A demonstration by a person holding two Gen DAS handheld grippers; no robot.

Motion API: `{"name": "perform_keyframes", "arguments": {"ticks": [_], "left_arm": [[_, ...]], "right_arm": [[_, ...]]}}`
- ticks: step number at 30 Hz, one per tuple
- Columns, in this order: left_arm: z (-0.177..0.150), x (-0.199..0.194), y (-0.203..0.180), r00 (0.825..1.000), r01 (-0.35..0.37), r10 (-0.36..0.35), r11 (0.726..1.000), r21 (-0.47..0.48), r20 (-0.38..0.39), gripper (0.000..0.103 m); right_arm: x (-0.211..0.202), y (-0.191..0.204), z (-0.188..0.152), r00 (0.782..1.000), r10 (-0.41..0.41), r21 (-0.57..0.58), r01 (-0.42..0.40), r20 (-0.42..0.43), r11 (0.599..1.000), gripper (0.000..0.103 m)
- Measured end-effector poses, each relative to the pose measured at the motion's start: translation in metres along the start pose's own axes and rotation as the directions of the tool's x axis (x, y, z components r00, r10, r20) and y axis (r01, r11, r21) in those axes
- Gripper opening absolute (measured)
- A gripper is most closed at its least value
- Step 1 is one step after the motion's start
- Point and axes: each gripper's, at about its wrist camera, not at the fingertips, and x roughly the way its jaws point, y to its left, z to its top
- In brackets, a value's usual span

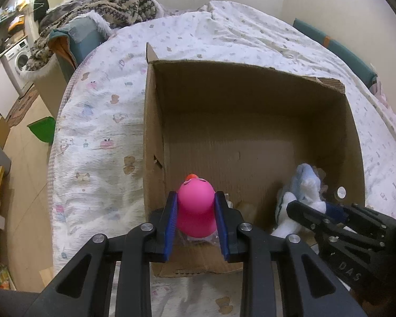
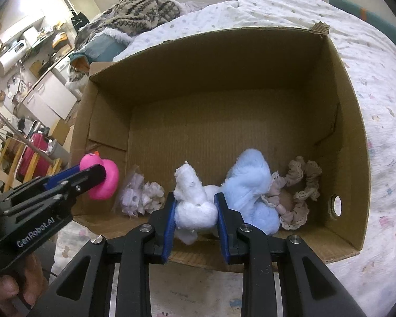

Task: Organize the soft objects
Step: 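Carry the white cloth and pink duck over the box with both tools, then lower both items into the box and open both tools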

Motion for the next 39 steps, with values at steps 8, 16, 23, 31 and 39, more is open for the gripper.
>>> {"name": "perform_keyframes", "arguments": {"ticks": [8,16,23,31,39], "left_arm": [[-0.004,0.003,-0.002,1.0,0.001,-0.001,1.0,0.013,-0.009,0.025],[-0.007,0.001,-0.008,1.0,0.0,-0.001,0.999,0.042,0.005,0.025],[-0.007,-0.001,-0.012,1.0,-0.006,0.006,0.998,0.061,0.012,0.025],[-0.008,-0.004,-0.018,1.0,-0.018,0.016,0.997,0.076,0.017,0.05],[-0.006,-0.025,-0.013,0.998,-0.033,0.029,0.998,0.055,0.062,0.059]], "right_arm": [[-0.003,-0.005,0.002,1.0,0.025,0.028,-0.025,0.01,0.999,0.029],[-0.006,-0.008,0.001,0.999,0.044,0.044,-0.045,0.021,0.998,0.03],[-0.012,-0.01,-0.001,0.998,0.043,0.049,-0.045,0.04,0.998,0.03],[-0.019,-0.015,0.001,0.997,0.041,0.073,-0.046,0.062,0.996,0.052],[-0.029,-0.02,0.001,0.997,0.019,0.103,-0.027,0.079,0.994,0.072]]}}
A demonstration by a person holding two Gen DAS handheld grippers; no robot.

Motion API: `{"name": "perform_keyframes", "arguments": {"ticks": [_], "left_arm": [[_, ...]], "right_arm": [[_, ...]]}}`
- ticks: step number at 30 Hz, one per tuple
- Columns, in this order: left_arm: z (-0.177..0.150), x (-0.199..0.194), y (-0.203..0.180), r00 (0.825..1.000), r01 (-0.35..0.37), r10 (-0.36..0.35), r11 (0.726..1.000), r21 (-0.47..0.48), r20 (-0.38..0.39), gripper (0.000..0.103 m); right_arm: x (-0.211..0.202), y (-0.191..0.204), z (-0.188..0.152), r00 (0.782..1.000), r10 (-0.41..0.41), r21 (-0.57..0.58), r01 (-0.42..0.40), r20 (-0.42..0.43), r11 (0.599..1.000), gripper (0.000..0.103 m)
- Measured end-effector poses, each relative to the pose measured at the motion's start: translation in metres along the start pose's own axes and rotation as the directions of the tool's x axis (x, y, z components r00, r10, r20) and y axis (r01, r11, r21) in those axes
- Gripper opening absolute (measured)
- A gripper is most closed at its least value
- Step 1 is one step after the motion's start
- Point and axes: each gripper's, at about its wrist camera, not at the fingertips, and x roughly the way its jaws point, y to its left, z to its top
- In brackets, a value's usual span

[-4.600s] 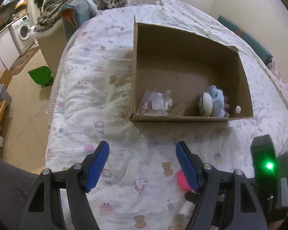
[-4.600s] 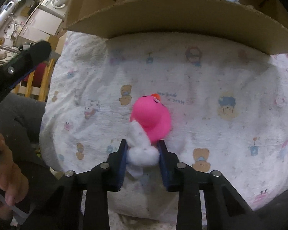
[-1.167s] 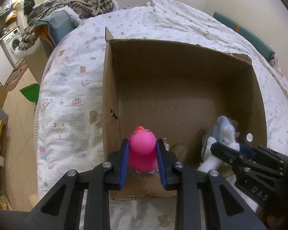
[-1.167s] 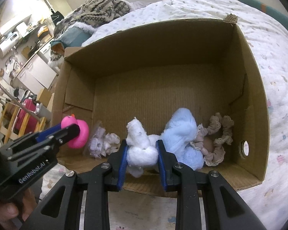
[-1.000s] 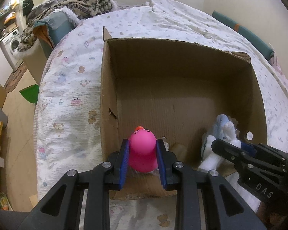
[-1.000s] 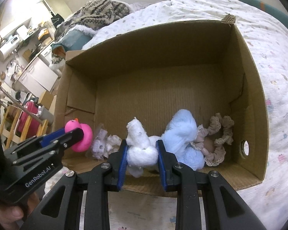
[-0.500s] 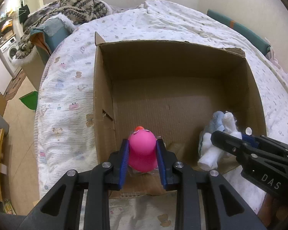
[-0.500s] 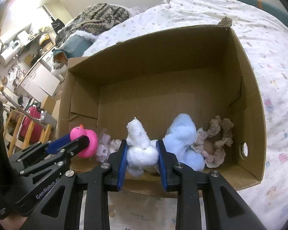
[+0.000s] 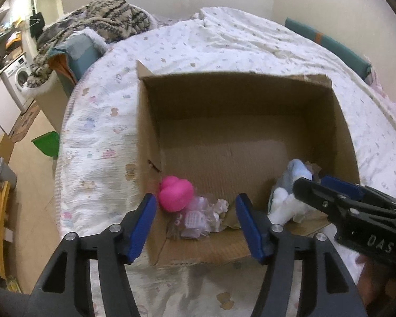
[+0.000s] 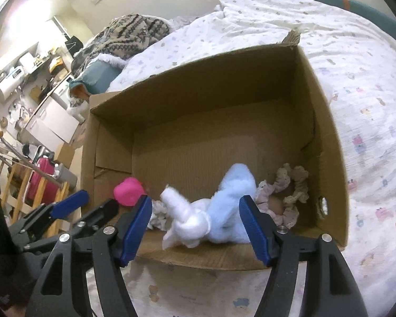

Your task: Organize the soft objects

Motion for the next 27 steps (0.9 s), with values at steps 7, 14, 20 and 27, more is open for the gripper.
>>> {"name": "perform_keyframes", "arguments": {"ticks": [7,14,20,27], "left_arm": [[0.002,-0.031,0.016,0.999,0.007,-0.005,0.999,-0.039,0.051,0.061],[-0.007,-0.073,0.026,0.992,0.04,-0.029,0.996,-0.08,0.126,0.069],[-0.025,-0.096,0.025,0.987,0.025,-0.014,0.998,-0.064,0.159,0.08],[-0.045,-0.112,0.031,0.983,0.017,-0.004,0.997,-0.07,0.181,0.099]], "right_arm": [[-0.041,0.007,0.0,0.997,-0.025,-0.024,0.027,0.067,0.999,0.08],[-0.081,0.017,-0.014,0.99,-0.055,-0.067,0.064,0.129,0.996,0.089],[-0.102,0.025,-0.032,0.982,-0.081,-0.088,0.097,0.168,0.991,0.091],[-0.114,0.031,-0.048,0.971,-0.11,-0.102,0.134,0.211,0.986,0.103]]}}
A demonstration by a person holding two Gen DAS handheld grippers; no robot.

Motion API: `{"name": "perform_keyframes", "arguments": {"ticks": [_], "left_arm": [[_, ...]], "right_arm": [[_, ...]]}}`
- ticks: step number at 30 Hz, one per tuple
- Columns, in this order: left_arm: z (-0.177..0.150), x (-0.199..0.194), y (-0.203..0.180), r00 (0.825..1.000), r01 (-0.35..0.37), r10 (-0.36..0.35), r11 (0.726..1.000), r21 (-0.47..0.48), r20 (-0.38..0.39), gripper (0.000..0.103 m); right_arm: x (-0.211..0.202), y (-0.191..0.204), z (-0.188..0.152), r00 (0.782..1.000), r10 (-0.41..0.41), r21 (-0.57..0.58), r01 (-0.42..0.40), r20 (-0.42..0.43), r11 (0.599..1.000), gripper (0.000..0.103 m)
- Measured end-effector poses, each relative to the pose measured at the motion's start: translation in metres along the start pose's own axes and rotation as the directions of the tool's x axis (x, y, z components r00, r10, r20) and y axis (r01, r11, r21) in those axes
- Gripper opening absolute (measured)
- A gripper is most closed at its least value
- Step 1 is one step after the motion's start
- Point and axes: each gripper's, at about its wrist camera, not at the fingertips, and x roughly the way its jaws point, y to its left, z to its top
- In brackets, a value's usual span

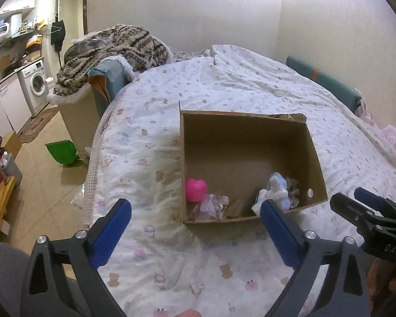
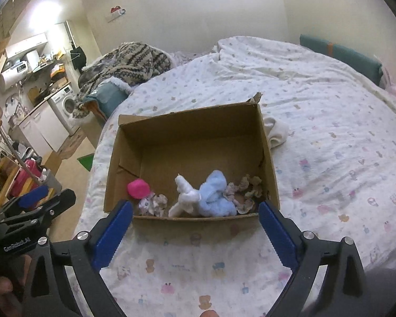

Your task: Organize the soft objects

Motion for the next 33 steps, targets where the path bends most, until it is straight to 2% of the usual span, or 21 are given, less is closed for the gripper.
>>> {"name": "perform_keyframes", "arguments": {"ticks": [5,8,11,33], "left_arm": [[-0.016,-0.007,0.001,0.999,-0.026,0.026,1.0,0.009,0.034,0.103],[-0.021,-0.003,0.001,0.998,-0.052,0.052,0.999,0.012,0.035,0.103],[-0.02,0.002,0.003,0.999,-0.036,0.037,0.999,-0.009,0.027,0.103],[-0.023,0.012,0.002,0.999,-0.033,0.033,0.999,-0.027,-0.002,0.103]], "right_arm": [[-0.004,0.004,-0.015,0.998,-0.044,-0.012,0.045,0.044,0.999,0.103],[0.004,0.008,-0.02,0.997,-0.066,-0.025,0.067,0.028,0.997,0.103],[0.008,0.011,-0.019,0.992,-0.118,-0.059,0.121,0.047,0.991,0.103],[0.017,0.006,-0.018,0.99,-0.138,-0.055,0.139,0.032,0.989,0.103]]}}
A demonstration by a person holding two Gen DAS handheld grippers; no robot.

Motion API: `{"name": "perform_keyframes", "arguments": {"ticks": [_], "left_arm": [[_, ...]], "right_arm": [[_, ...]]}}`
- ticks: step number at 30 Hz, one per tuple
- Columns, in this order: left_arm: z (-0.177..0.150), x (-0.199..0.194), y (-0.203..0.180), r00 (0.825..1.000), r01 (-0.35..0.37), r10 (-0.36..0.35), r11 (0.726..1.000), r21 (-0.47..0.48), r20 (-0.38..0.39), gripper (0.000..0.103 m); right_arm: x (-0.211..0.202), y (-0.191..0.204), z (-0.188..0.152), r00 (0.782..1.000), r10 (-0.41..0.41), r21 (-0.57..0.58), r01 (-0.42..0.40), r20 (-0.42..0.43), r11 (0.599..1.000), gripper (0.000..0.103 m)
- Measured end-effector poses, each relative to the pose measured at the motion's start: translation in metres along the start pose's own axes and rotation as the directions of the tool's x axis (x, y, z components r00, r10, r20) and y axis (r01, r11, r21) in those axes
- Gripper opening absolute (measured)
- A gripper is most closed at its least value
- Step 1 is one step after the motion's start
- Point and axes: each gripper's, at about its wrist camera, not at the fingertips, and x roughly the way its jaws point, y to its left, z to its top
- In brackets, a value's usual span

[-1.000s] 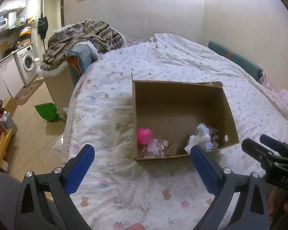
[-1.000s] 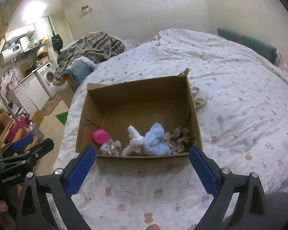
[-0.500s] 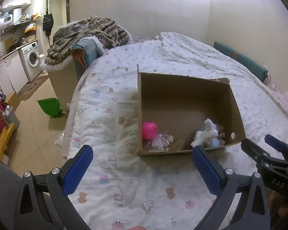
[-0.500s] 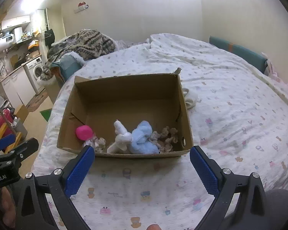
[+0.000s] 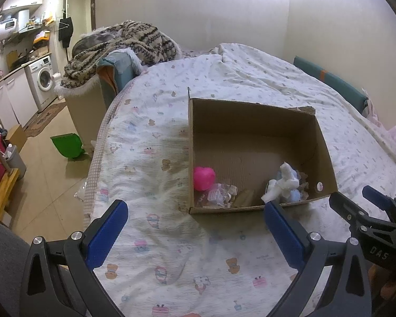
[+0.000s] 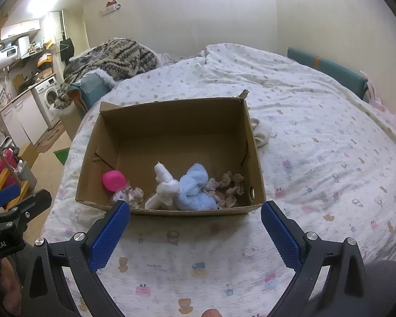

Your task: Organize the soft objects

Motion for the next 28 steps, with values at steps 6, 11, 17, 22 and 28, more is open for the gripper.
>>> {"name": "perform_keyframes", "arguments": {"ticks": [6,11,17,22,28], "left_arm": [[0.0003,-0.001,-0.0003,1.0,-0.004,0.004,1.0,0.001,0.011,0.103],[-0.0007,-0.0003,-0.0009,1.0,0.004,-0.004,1.0,-0.002,0.012,0.103],[-0.0011,-0.0006,-0.0011,1.0,0.009,-0.009,1.0,-0.006,0.012,0.103],[-0.0006,-0.001,-0.0009,1.0,0.011,-0.01,1.0,-0.008,0.009,0.103],[-0.0004,-0.0013,-0.0008,1.0,0.012,-0.012,1.0,-0.012,0.005,0.103]], "right_arm": [[0.0,0.0,0.0002,1.0,0.001,-0.001,-0.001,-0.001,1.0,0.103],[0.0004,-0.0003,0.0,1.0,0.003,0.001,-0.003,0.0,1.0,0.103],[0.0002,-0.0001,0.0001,1.0,0.002,0.0,-0.002,0.0,1.0,0.103],[-0.0002,0.0001,0.0002,1.0,0.002,0.0,-0.002,0.001,1.0,0.103],[0.0007,-0.0008,-0.0002,1.0,0.004,0.0,-0.004,0.002,1.0,0.103]]}}
